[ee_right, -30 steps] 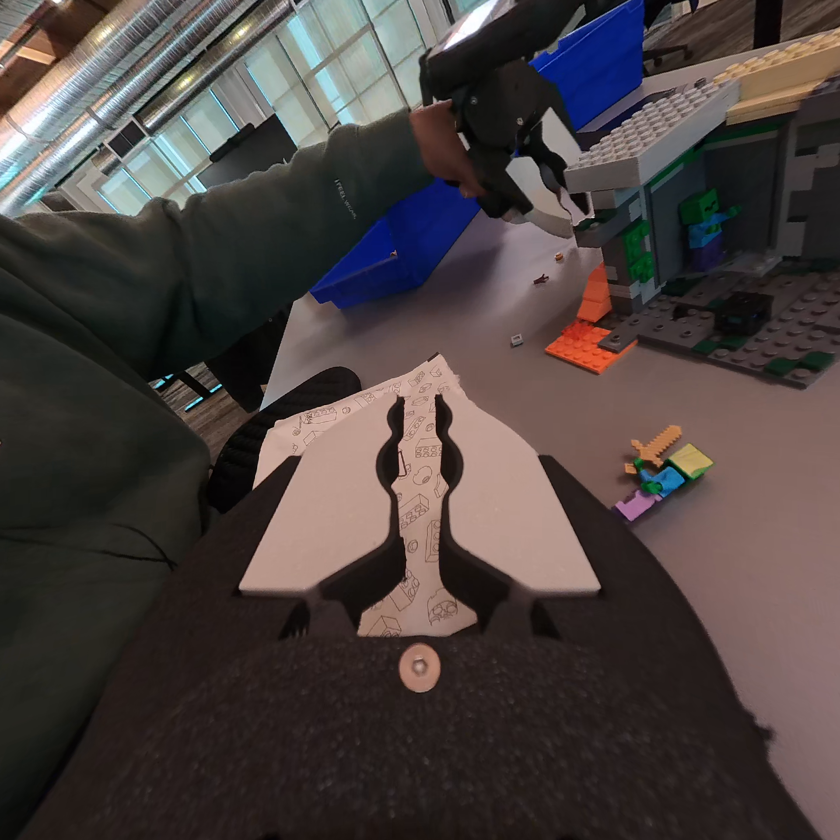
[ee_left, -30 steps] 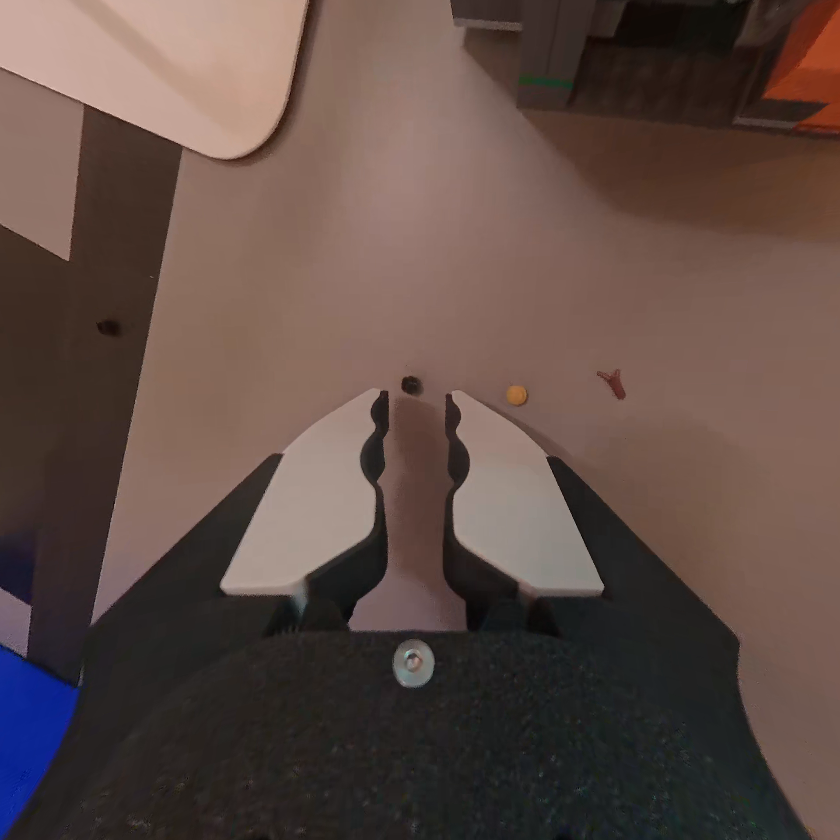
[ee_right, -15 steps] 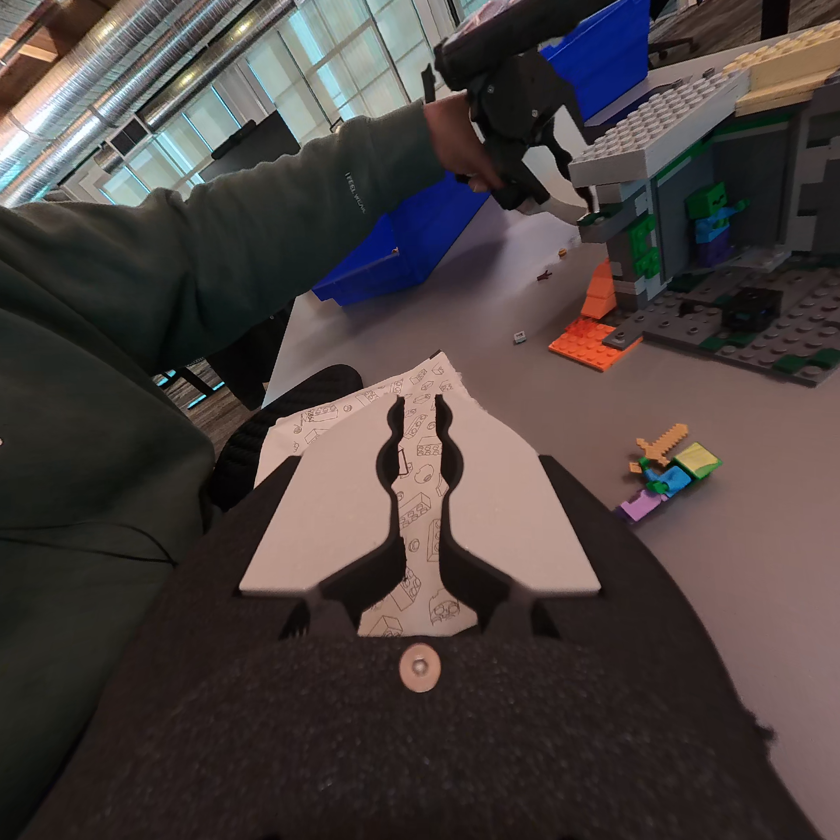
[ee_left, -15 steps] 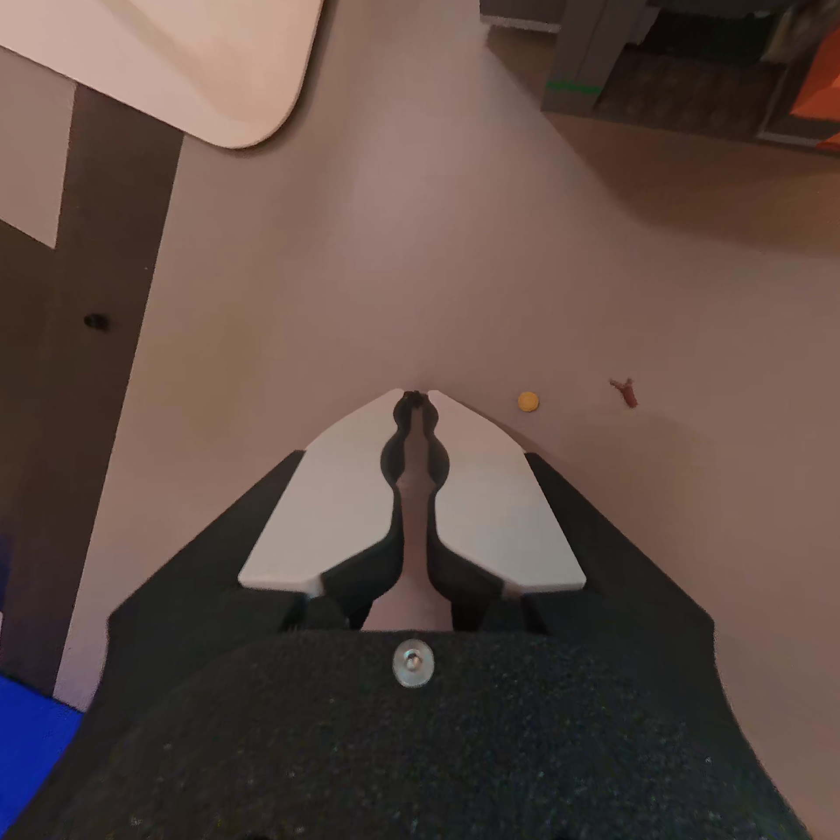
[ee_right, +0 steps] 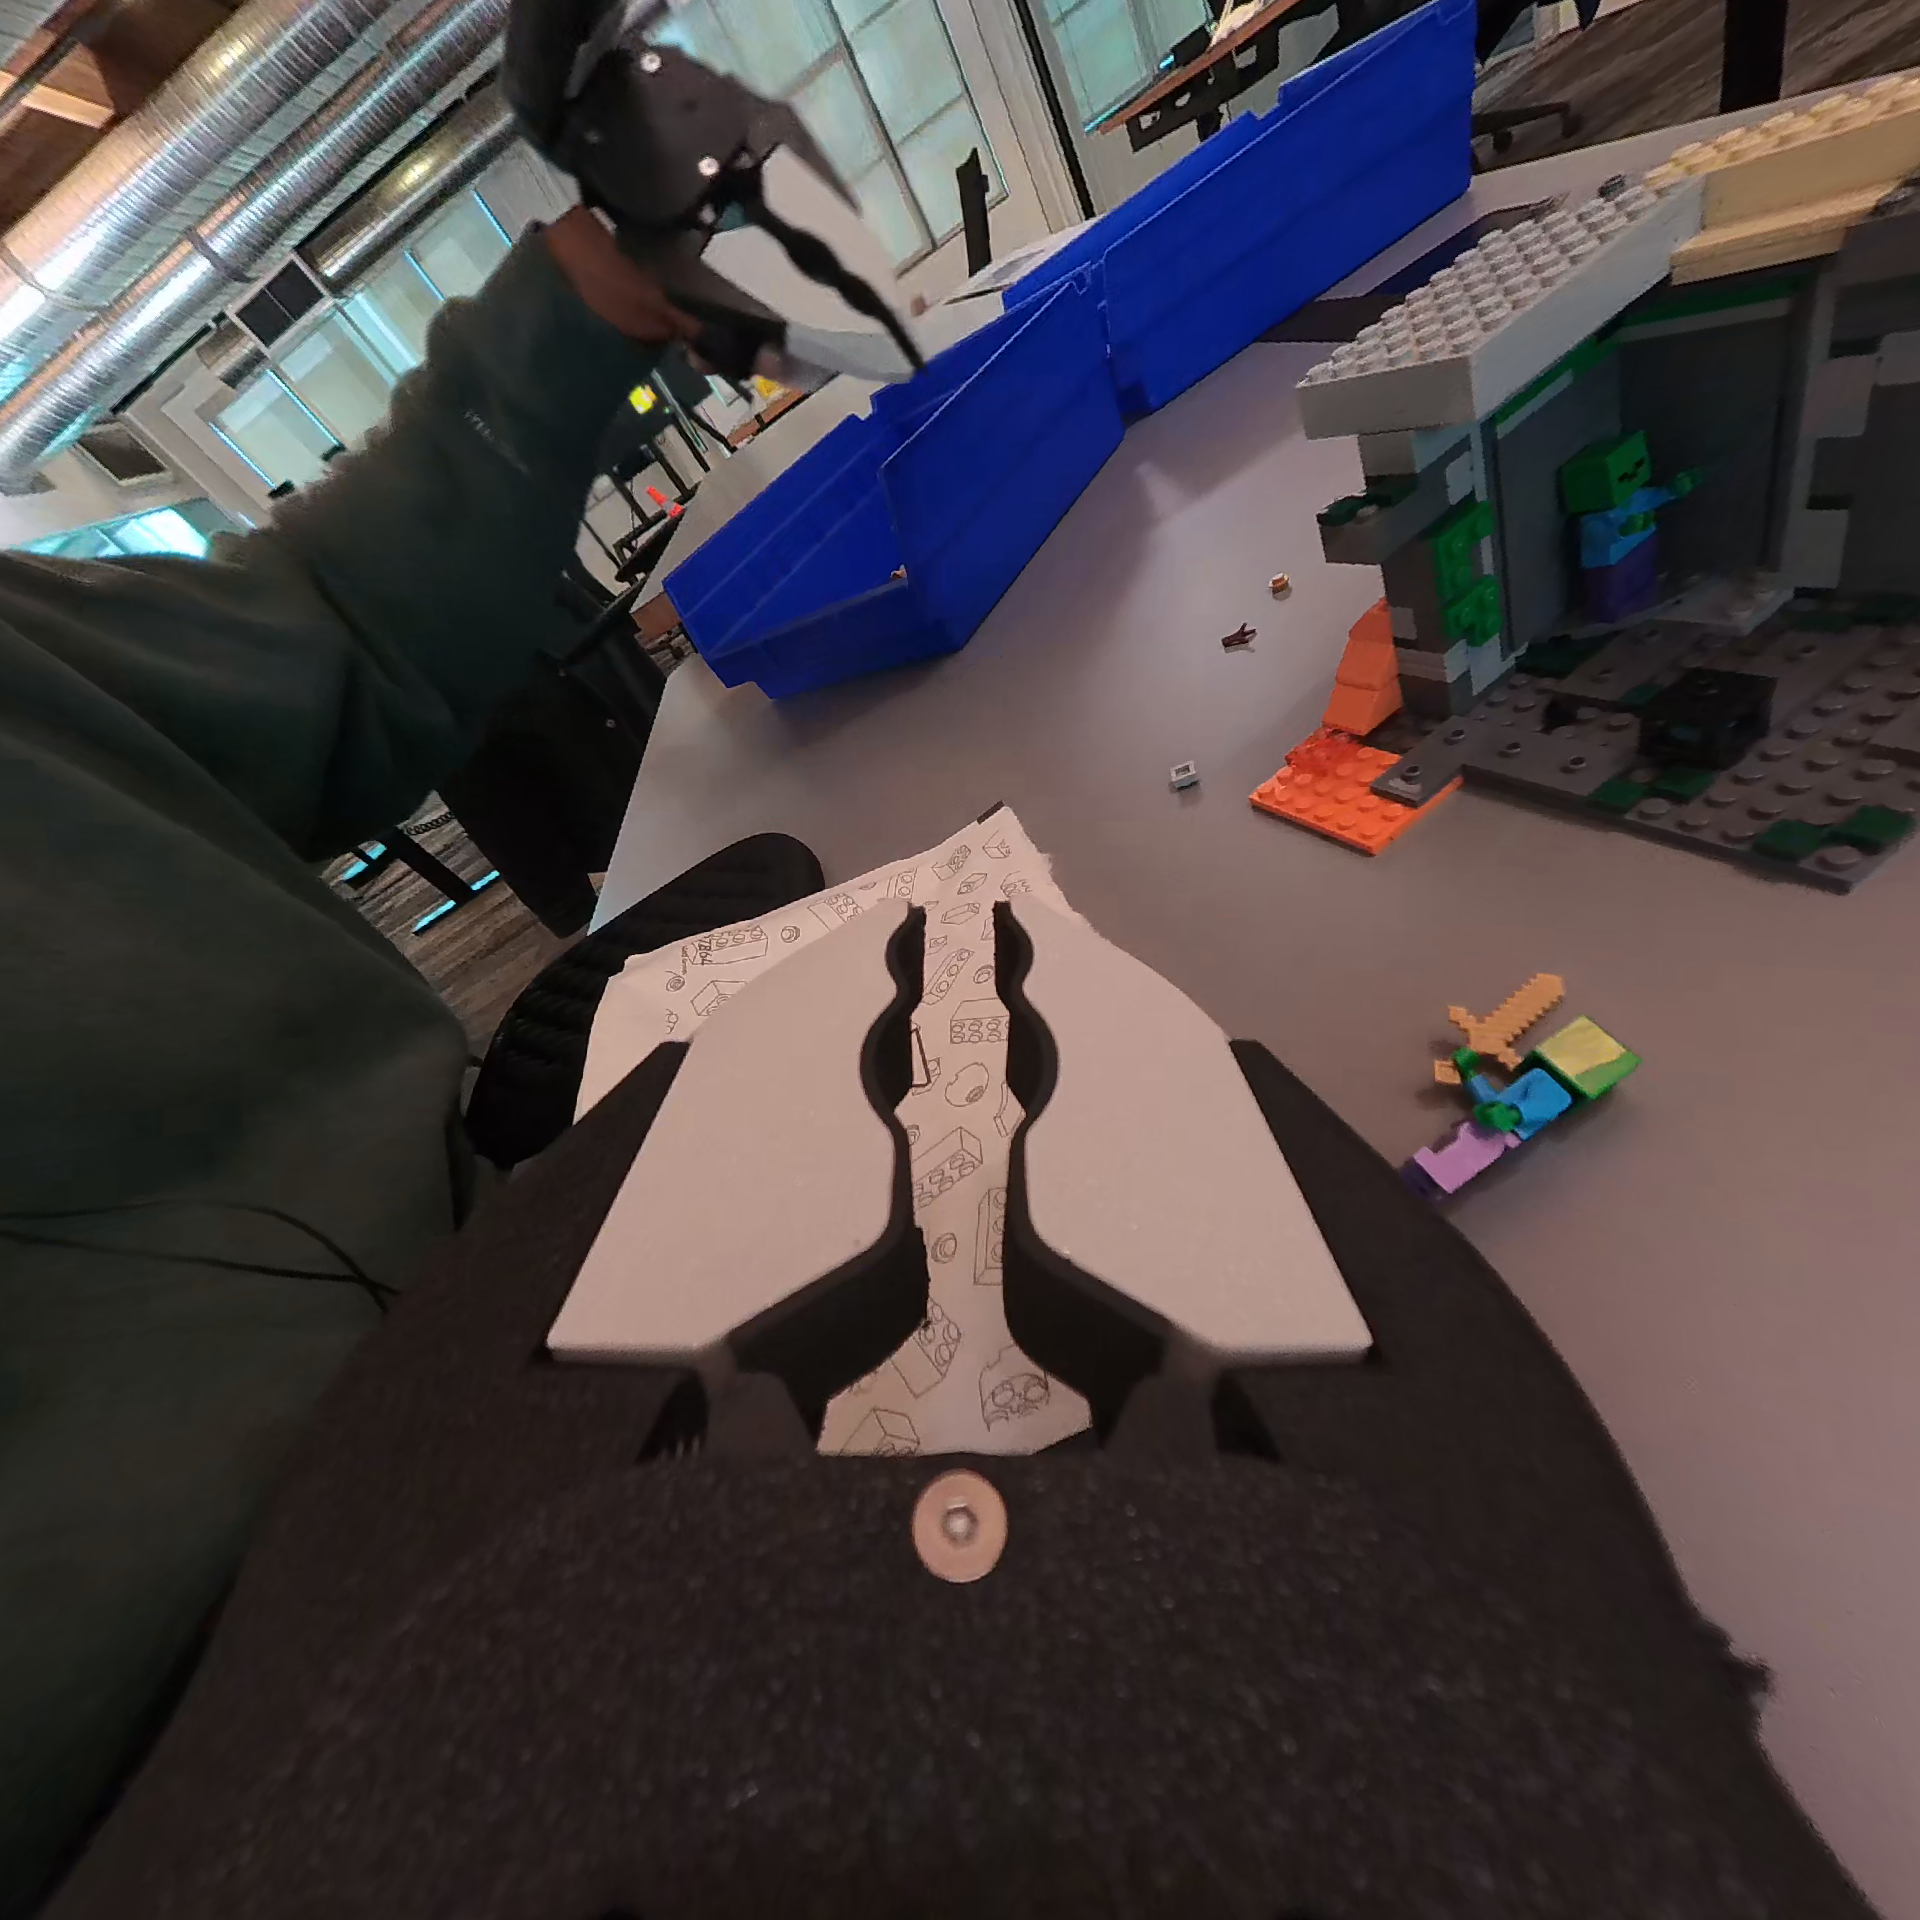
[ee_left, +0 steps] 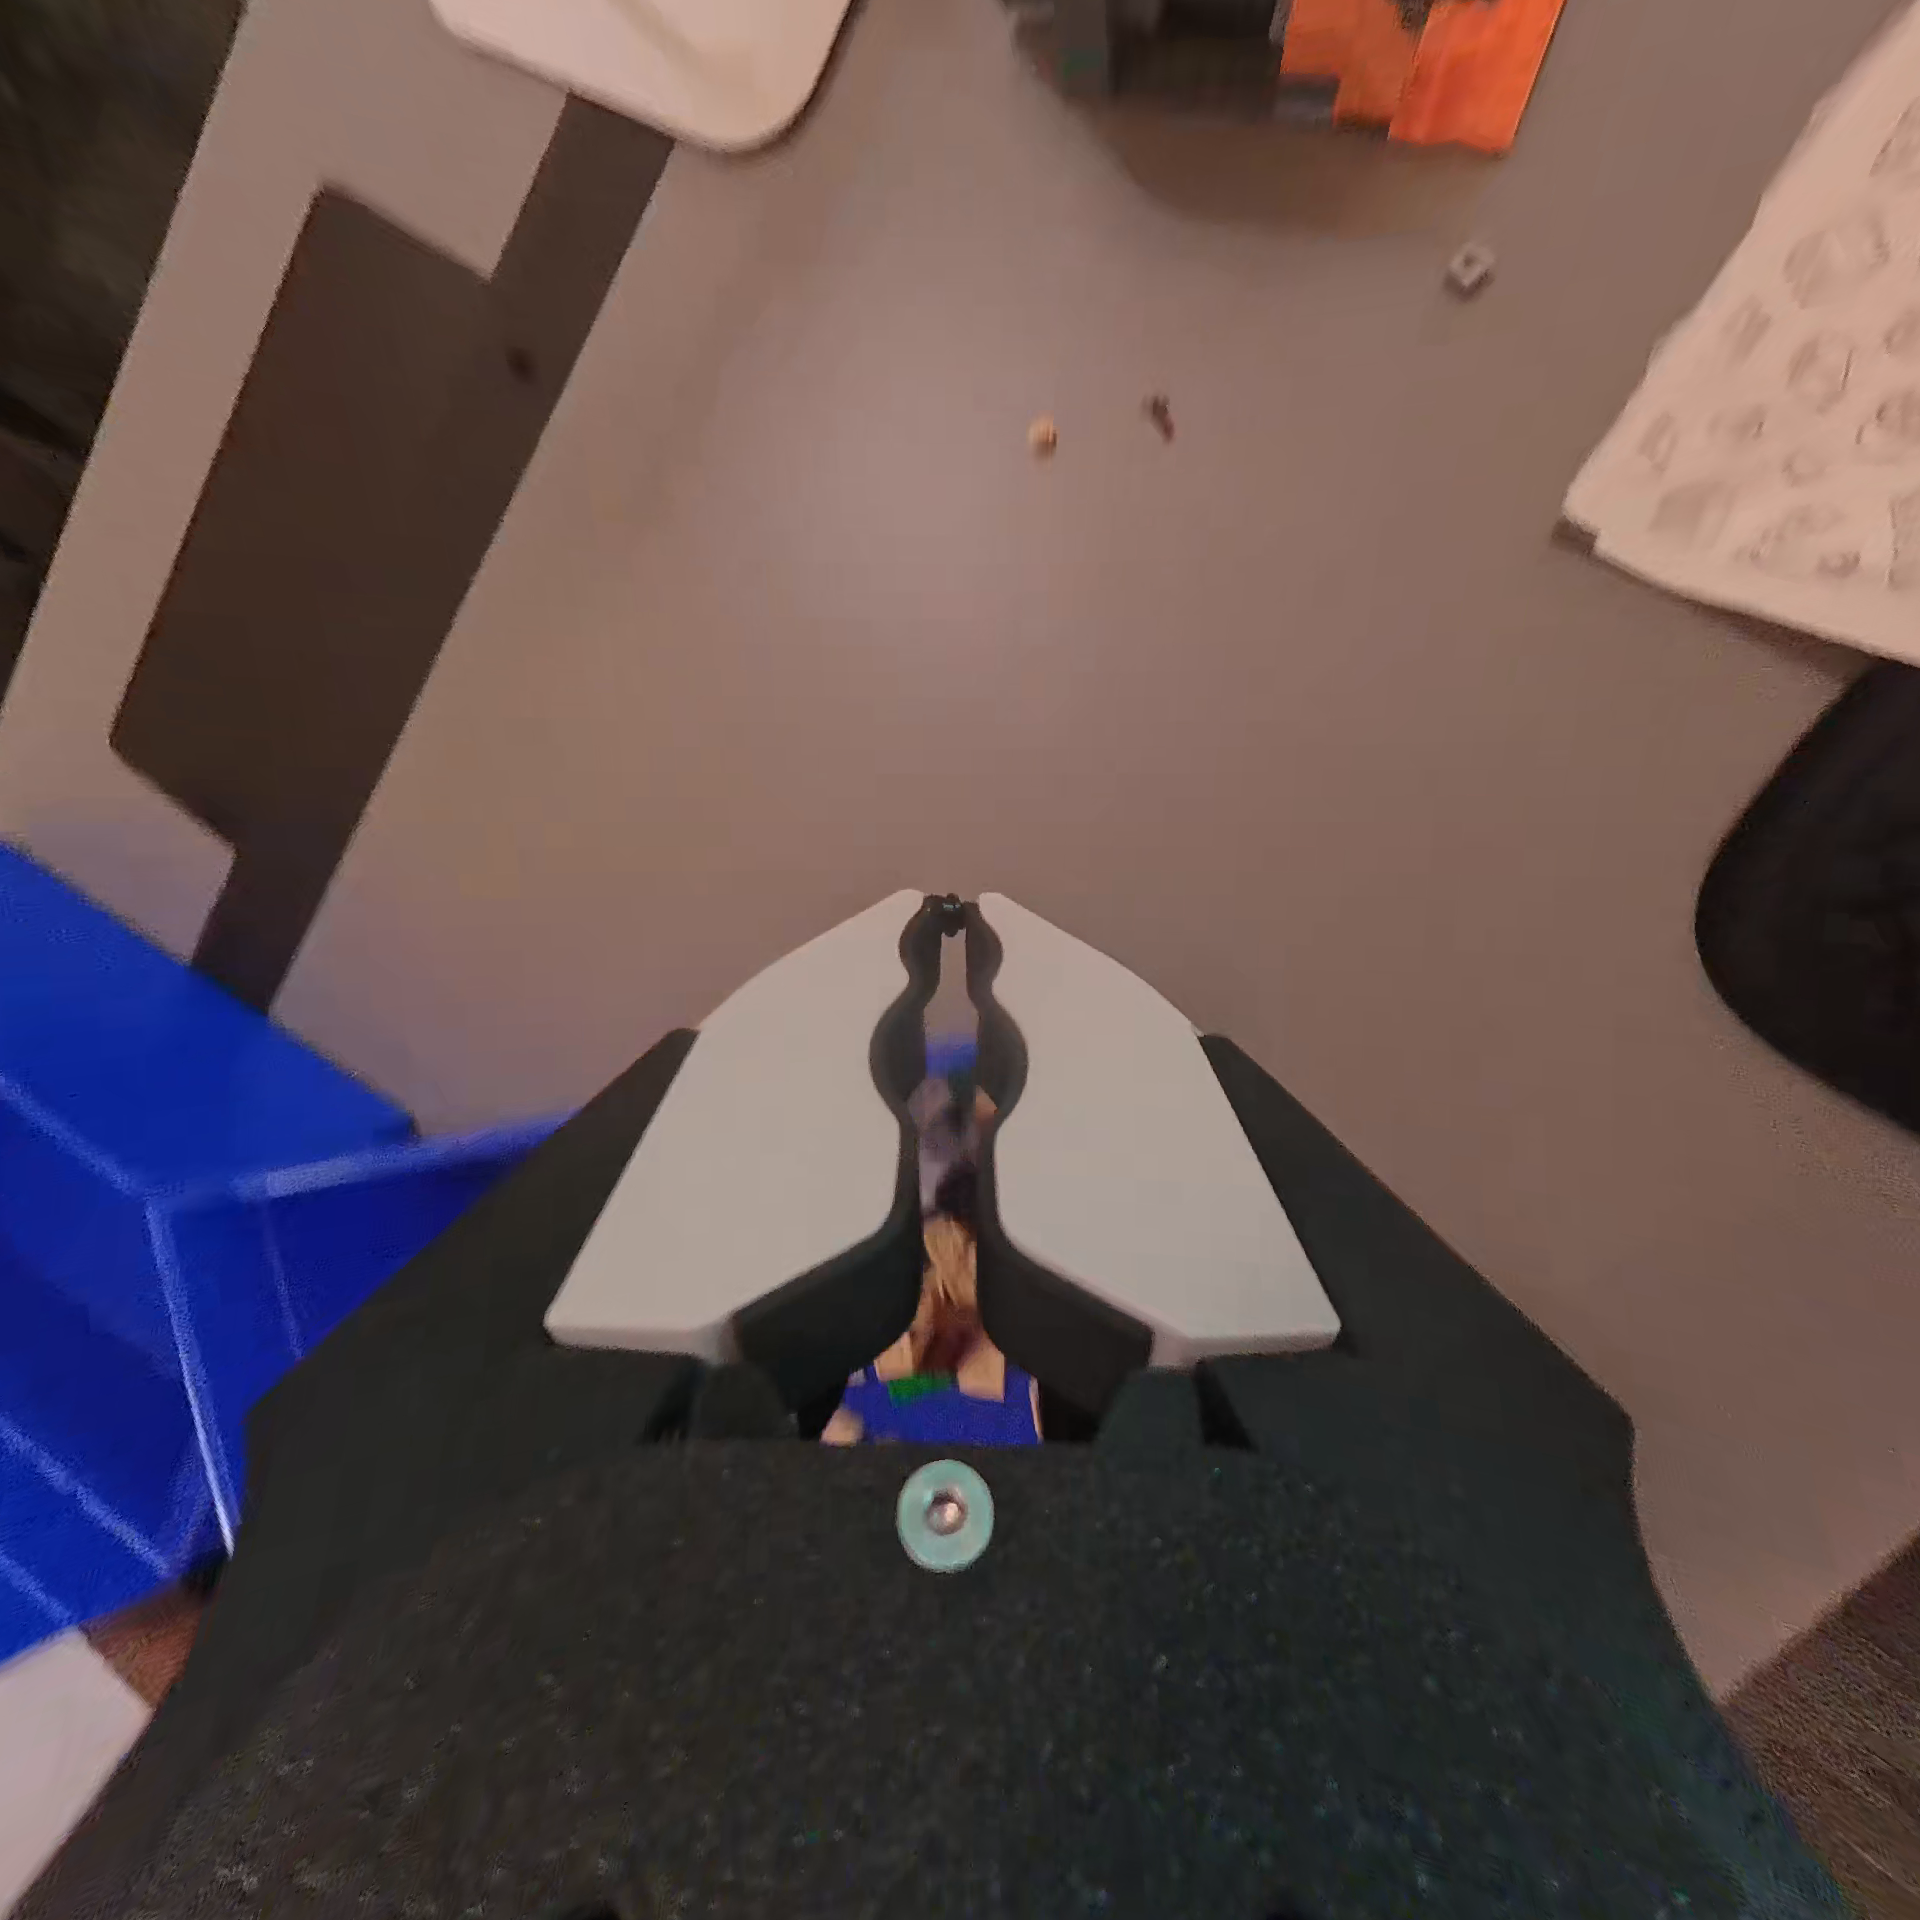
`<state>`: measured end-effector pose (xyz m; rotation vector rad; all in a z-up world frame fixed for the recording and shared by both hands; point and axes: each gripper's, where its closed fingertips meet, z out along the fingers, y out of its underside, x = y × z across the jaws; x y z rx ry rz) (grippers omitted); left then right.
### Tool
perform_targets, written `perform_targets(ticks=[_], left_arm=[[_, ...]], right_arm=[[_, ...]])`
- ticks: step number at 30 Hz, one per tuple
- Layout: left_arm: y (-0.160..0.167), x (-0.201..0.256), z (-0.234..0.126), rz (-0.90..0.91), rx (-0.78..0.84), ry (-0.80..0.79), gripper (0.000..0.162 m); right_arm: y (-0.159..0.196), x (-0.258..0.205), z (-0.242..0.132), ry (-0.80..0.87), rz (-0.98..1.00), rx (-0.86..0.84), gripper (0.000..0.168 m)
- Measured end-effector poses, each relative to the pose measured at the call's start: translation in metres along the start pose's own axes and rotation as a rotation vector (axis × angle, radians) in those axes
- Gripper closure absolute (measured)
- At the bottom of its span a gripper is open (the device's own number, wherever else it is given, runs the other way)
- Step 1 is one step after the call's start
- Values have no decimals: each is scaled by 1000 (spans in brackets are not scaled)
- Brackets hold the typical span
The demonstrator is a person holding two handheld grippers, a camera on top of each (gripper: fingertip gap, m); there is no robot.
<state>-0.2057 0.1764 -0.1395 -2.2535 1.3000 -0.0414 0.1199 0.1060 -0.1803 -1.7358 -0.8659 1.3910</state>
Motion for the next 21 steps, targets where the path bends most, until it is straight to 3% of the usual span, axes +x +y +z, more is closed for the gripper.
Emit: perform_targets(ticks=[4, 8, 15, 21], left_arm=[[56, 2, -27, -88, -60, -35, 158], [87, 4, -35, -145, -91, -59, 149], [94, 6, -35, -148, -94, -68, 137], [88, 12, -12, -117, -100, -40, 129]], right_arm=[[2, 0, 2, -4, 5, -5, 156], [3, -1, 3, -7, 8, -11, 156], [4, -2, 3, -7, 5, -13, 156], [4, -2, 3, -5, -1, -16, 156]])
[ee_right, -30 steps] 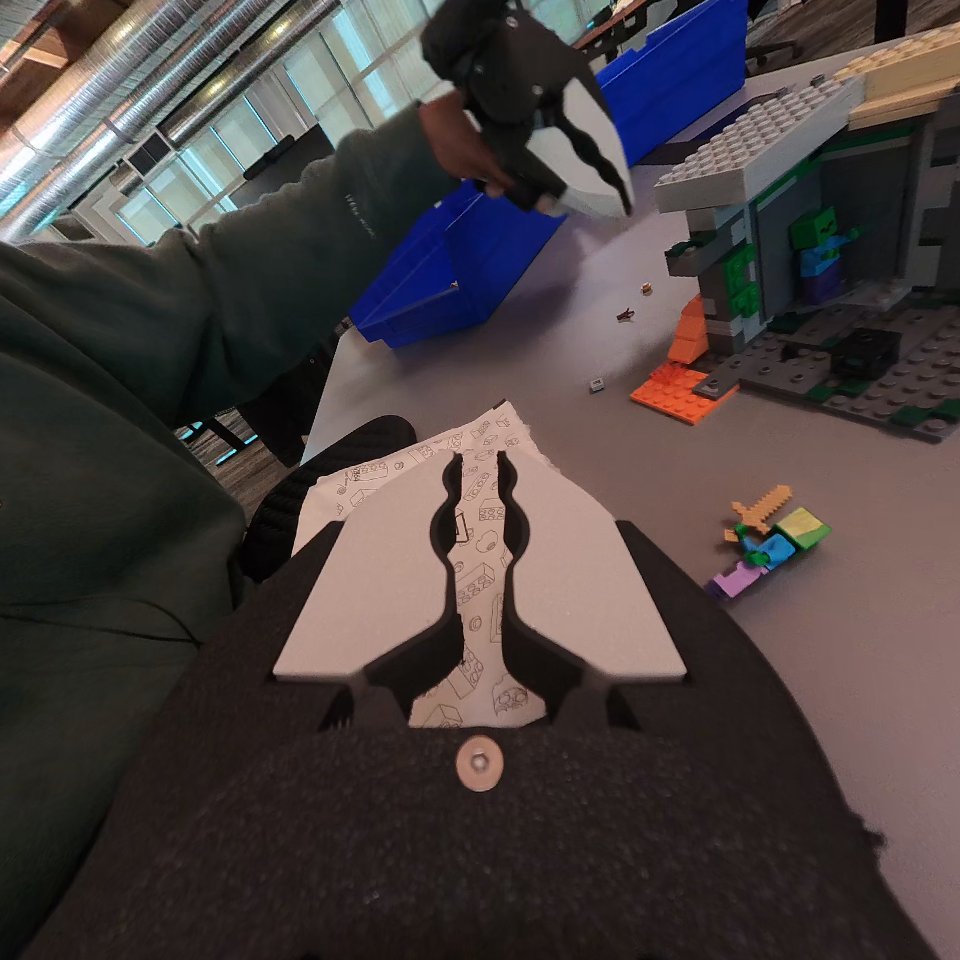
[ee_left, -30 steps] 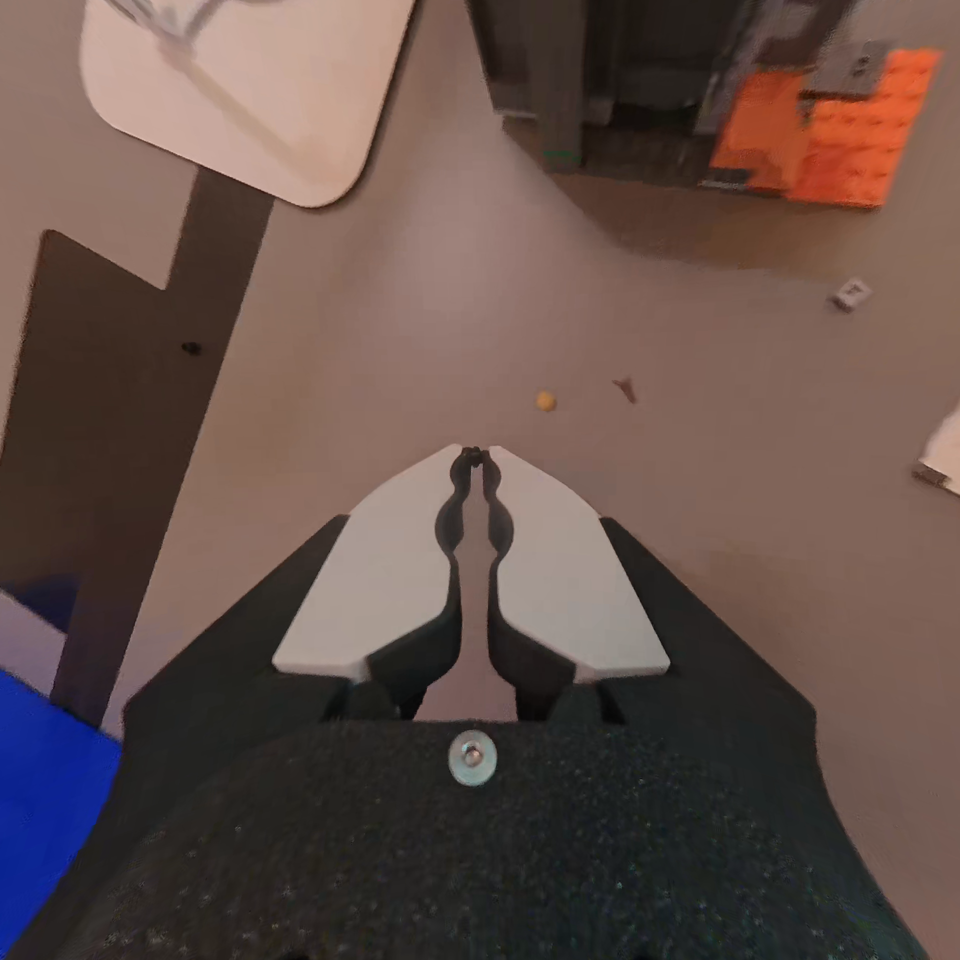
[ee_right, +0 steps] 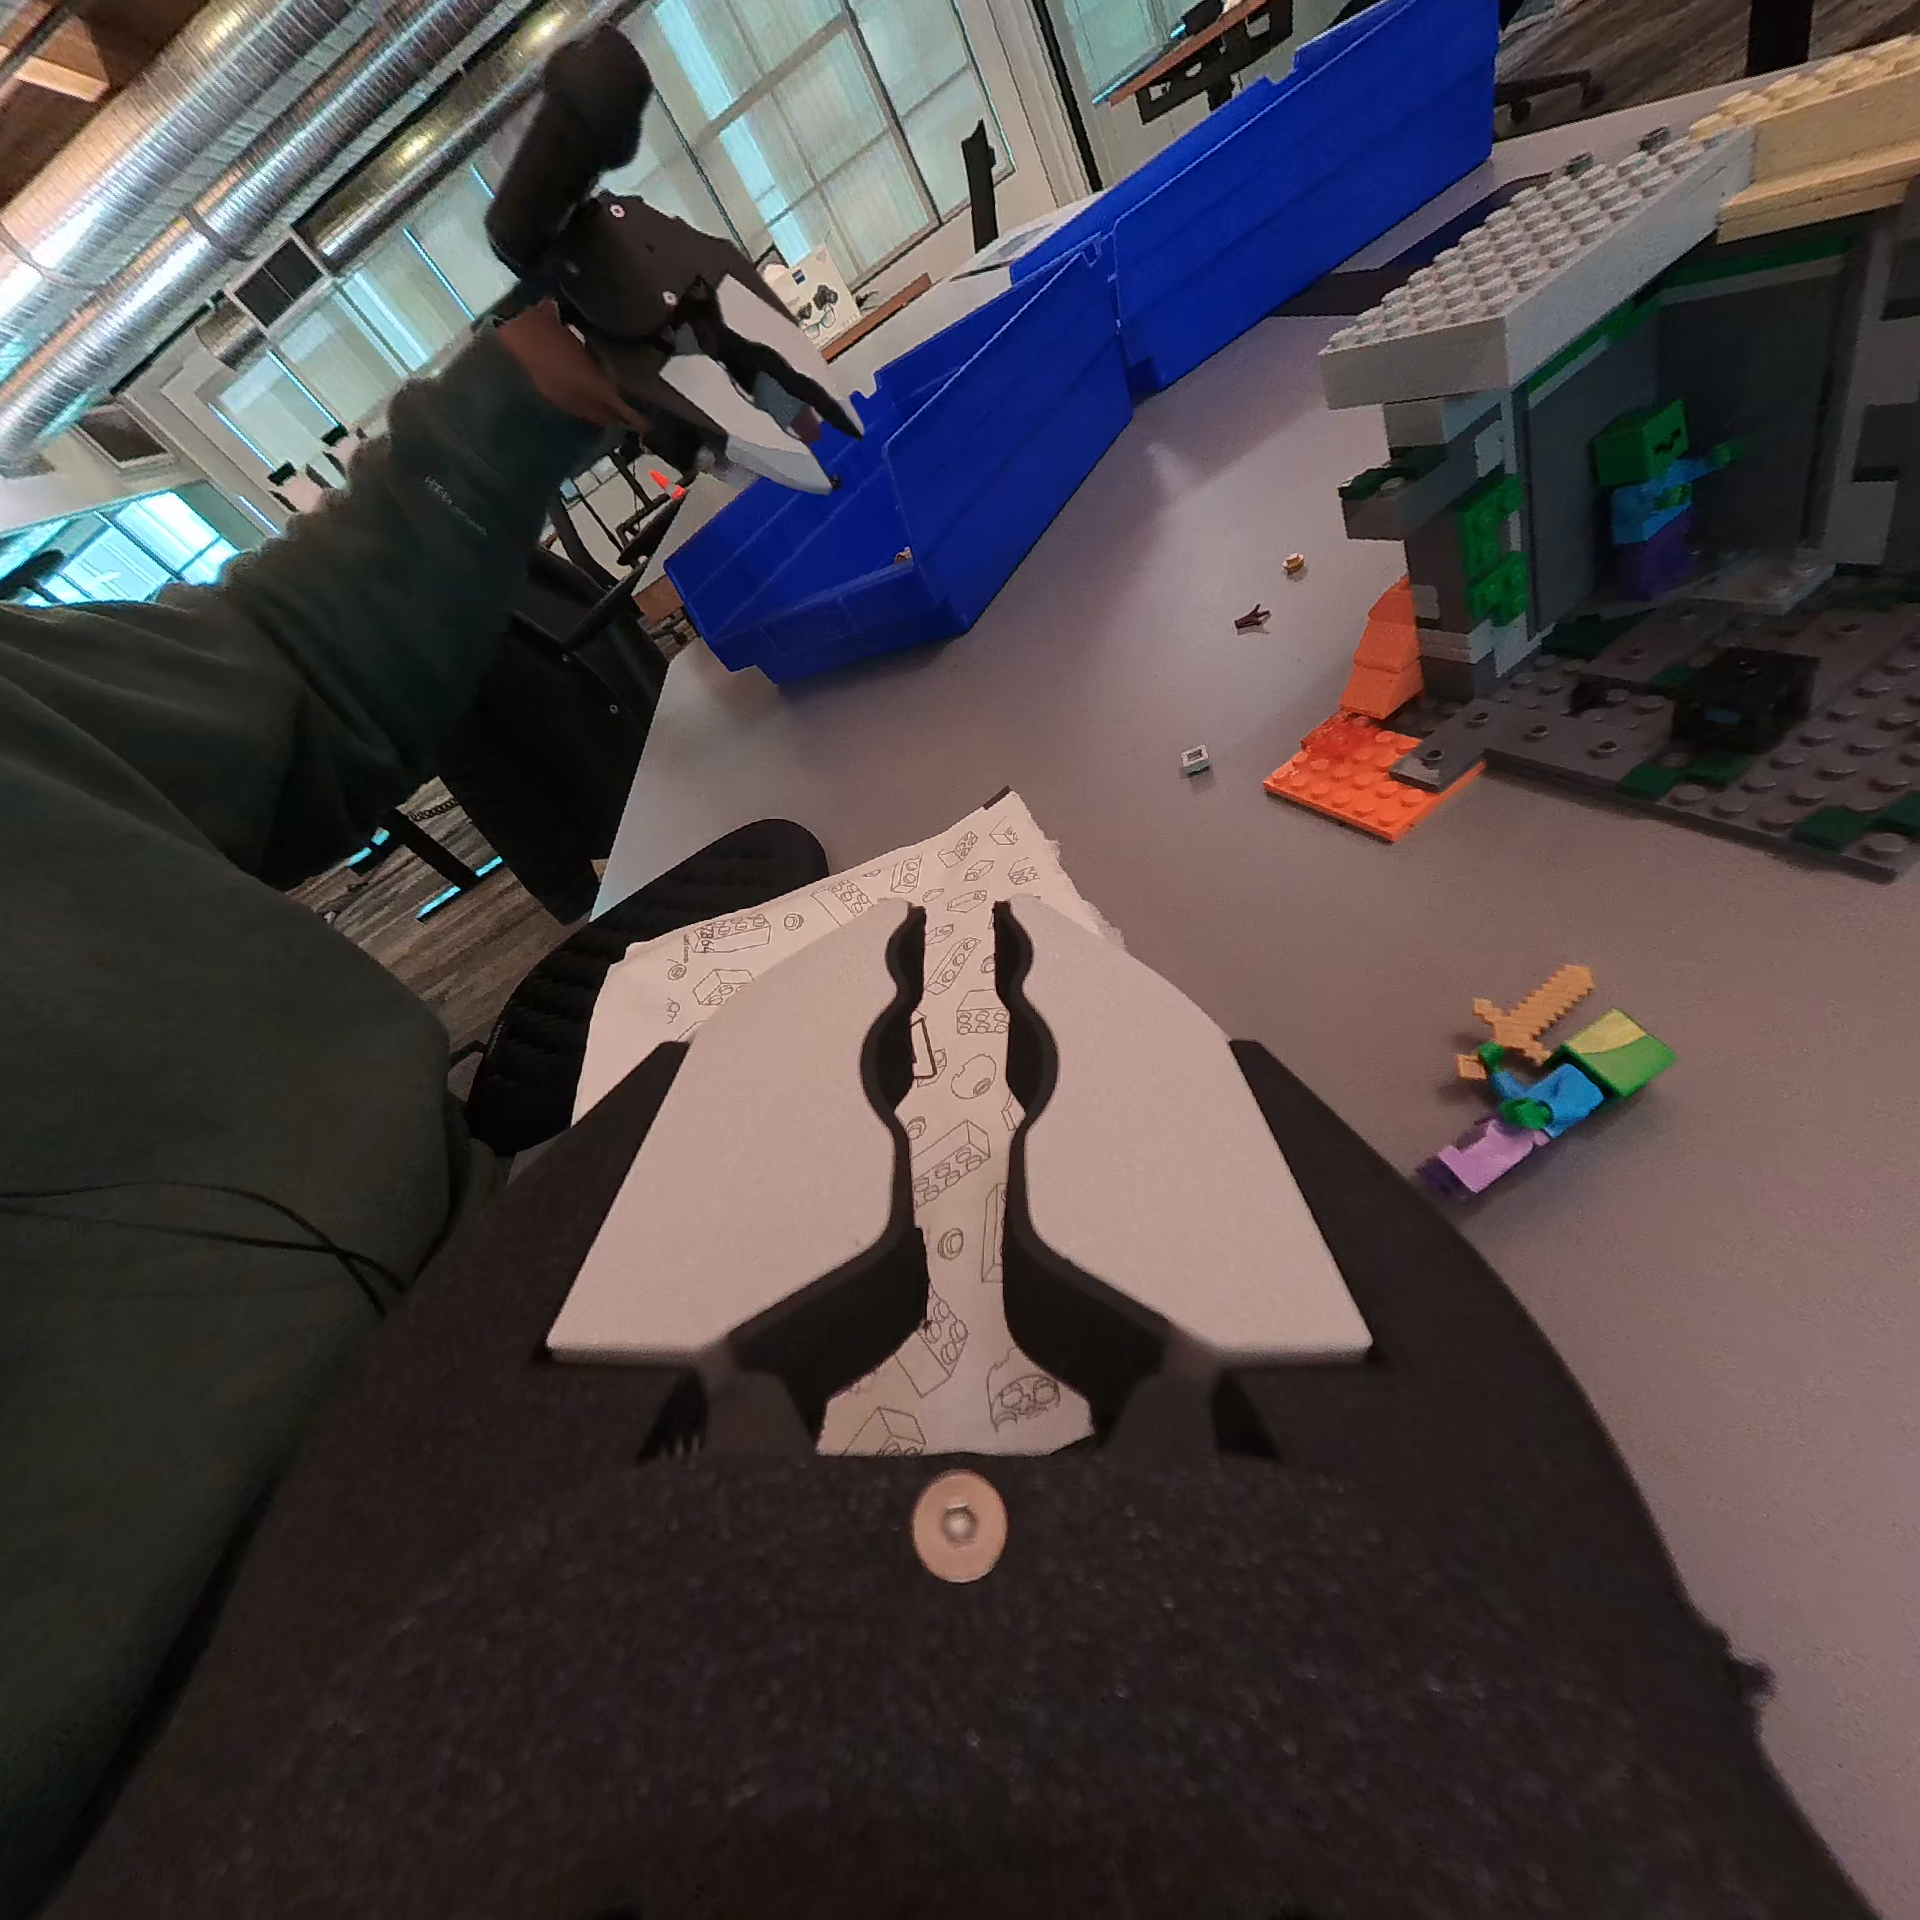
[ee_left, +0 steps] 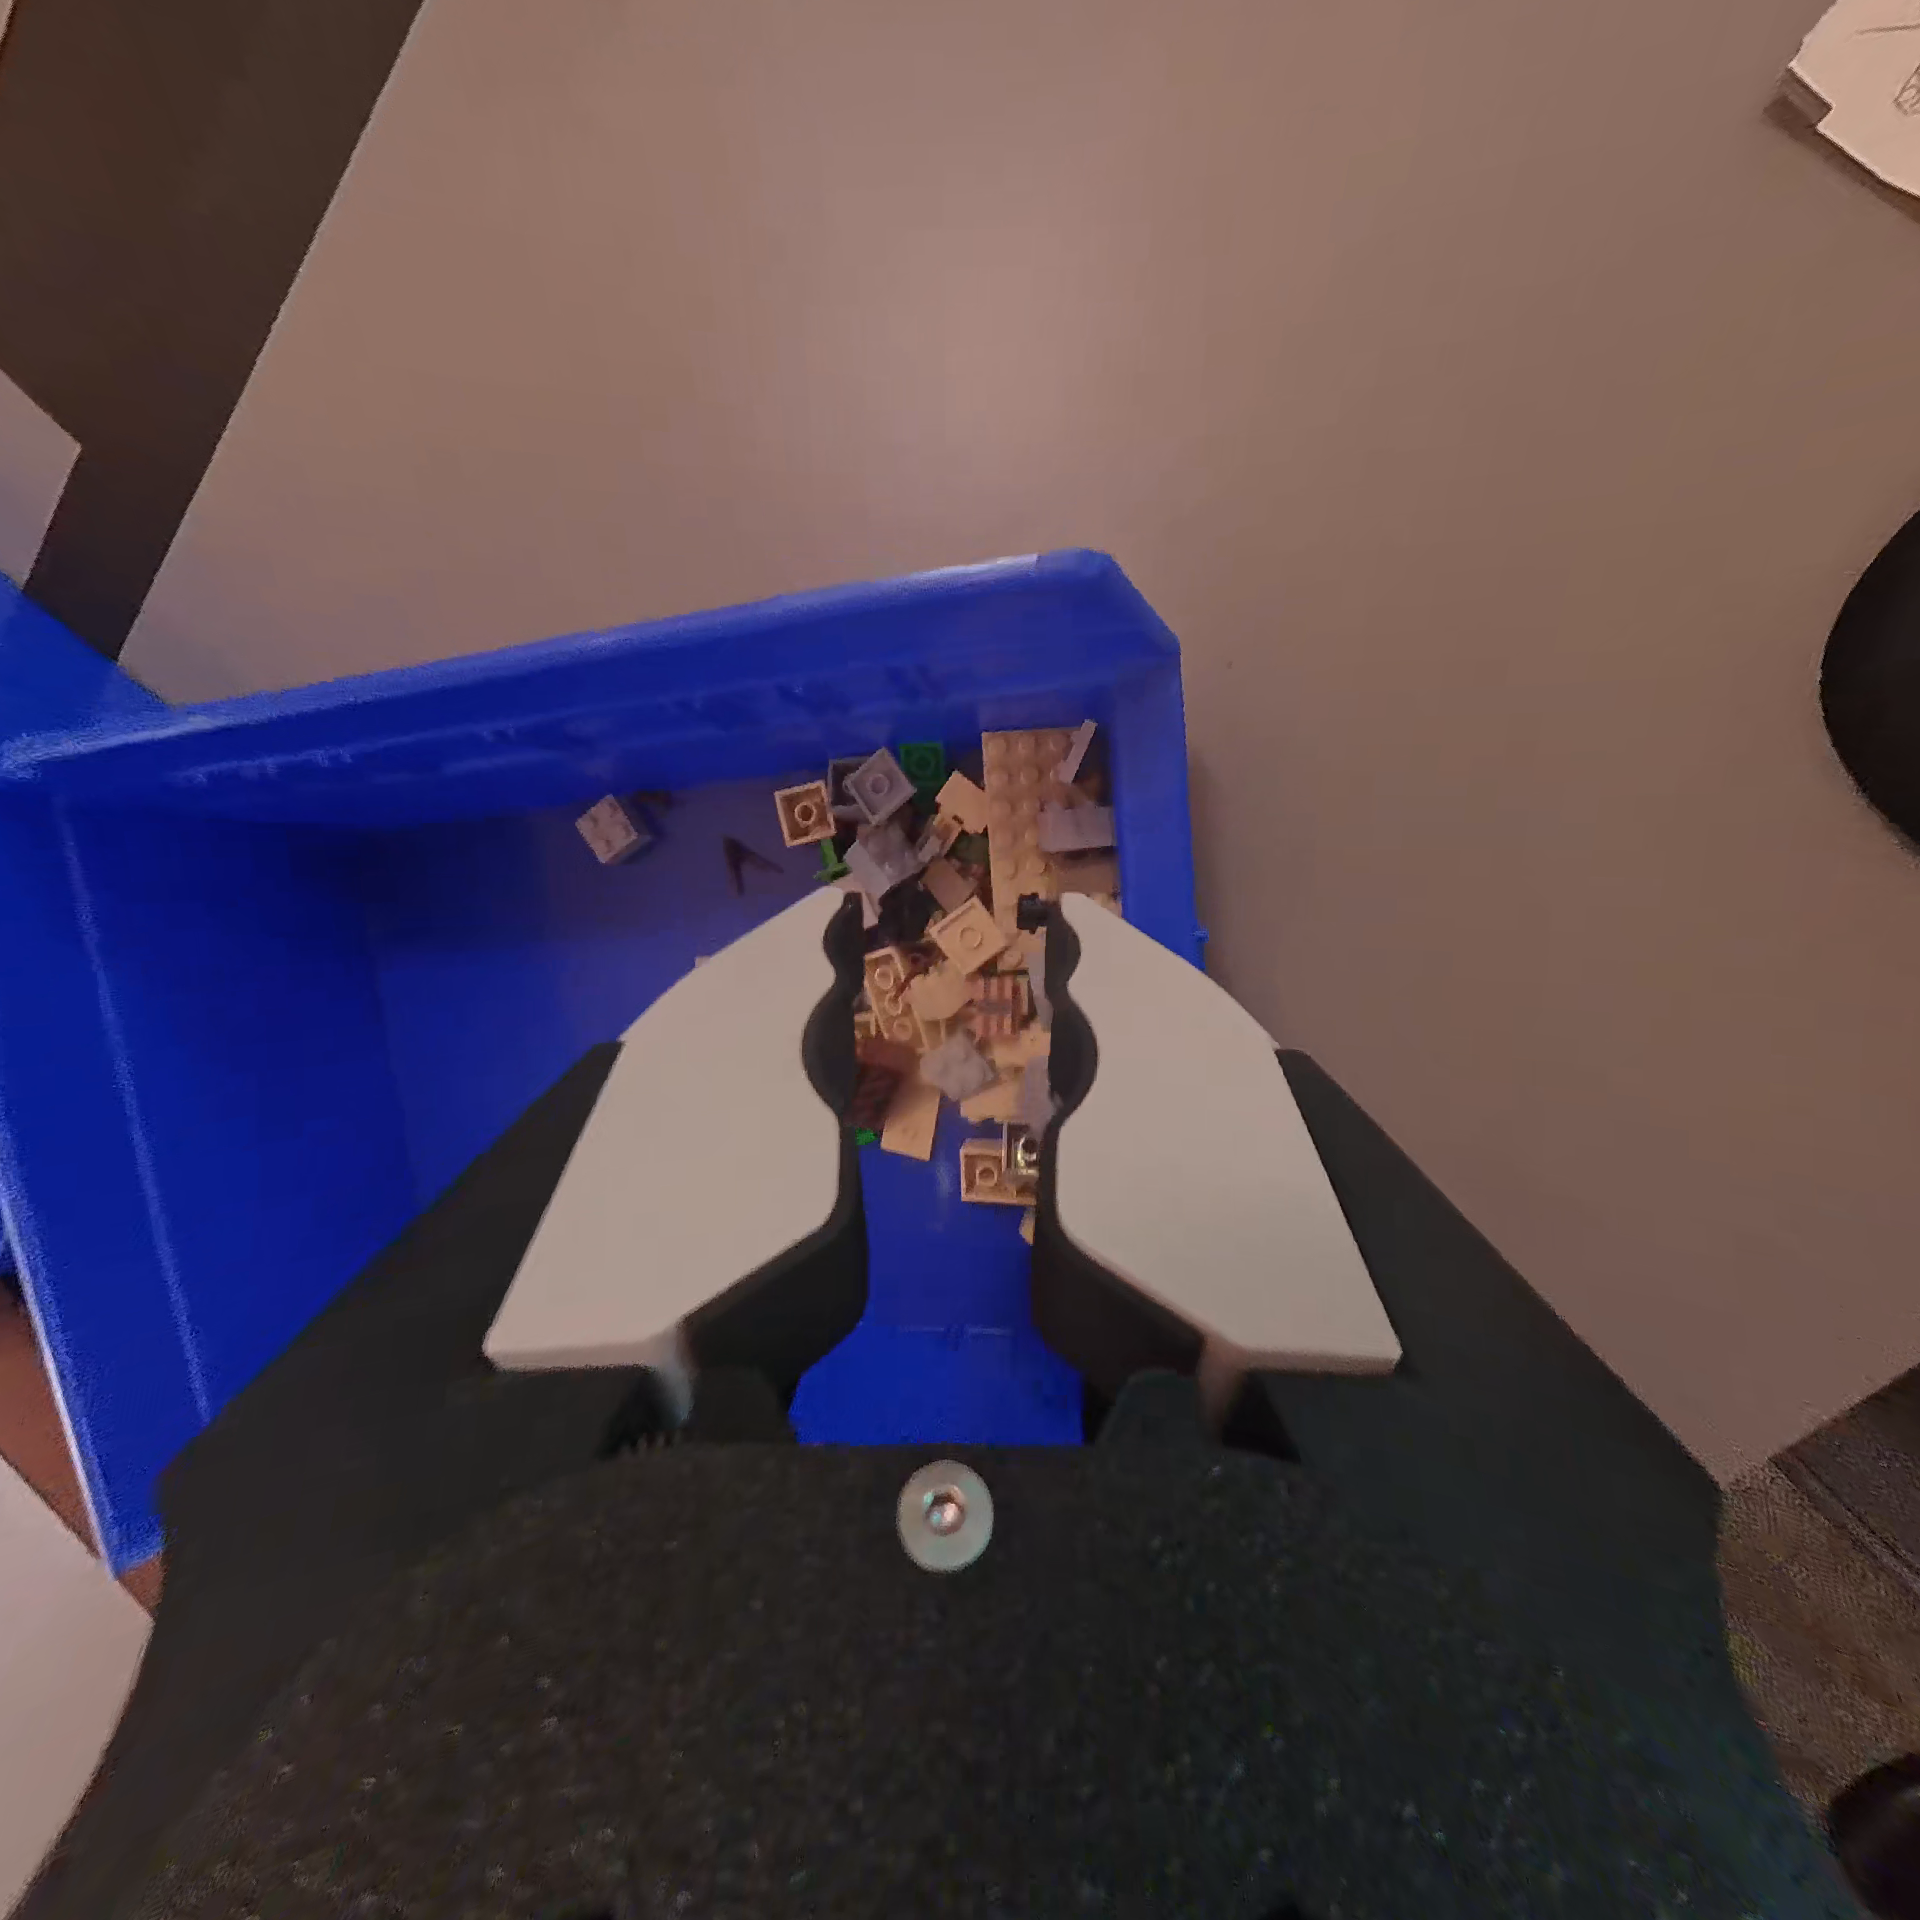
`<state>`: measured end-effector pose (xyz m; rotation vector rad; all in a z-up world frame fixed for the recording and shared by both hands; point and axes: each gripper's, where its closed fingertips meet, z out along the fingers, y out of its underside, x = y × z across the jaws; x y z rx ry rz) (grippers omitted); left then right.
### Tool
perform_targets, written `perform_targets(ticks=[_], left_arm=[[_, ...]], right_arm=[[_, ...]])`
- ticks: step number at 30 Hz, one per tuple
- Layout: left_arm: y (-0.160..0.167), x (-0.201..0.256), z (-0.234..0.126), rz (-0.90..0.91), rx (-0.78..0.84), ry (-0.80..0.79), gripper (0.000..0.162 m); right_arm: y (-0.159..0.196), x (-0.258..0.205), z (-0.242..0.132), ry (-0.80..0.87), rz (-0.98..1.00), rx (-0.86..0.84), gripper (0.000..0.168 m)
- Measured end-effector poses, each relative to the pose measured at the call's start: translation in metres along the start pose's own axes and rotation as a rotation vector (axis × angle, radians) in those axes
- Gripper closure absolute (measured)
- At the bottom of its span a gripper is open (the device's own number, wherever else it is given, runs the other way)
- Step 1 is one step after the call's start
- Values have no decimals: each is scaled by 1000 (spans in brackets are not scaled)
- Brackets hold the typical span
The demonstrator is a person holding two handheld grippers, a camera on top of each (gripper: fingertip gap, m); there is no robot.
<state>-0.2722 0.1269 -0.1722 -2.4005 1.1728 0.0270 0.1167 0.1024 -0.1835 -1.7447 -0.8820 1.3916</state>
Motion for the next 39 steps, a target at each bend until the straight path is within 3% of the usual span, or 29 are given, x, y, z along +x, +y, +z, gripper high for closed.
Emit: perform_targets(ticks=[5, 10, 15, 19, 22, 27, 31, 35, 39], left_arm=[[-22, 5, 21, 59, 24, -8, 111], [-38, 1, 25, 96, 29, -37, 110], [-50, -13, 7, 114, 59, -82, 139], [-94, -34, -3, 68, 176, -160, 162], [-132, -45, 6, 69, 224, -178, 162], [-191, -71, 56, 107, 189, -200, 162], [-223, -95, 117, 85, 112, -171, 151], [-234, -119, 175, -40, 22, -137, 146], [-236, -136, 210, -234, 11, -95, 140]], right_arm=[[0, 1, 0, 2, 2, -1, 156], [0, 1, -1, 3, 3, -1, 156], [0, 2, -1, 2, 10, 2, 156], [1, 2, 0, -2, 13, -1, 156], [0, 2, 0, -3, 11, 0, 156], [0, 1, 0, -6, 13, 1, 156], [1, 2, 0, -5, 12, -4, 155], [0, 3, -1, -8, 23, 3, 156], [-1, 3, -1, -13, 31, 10, 155]])
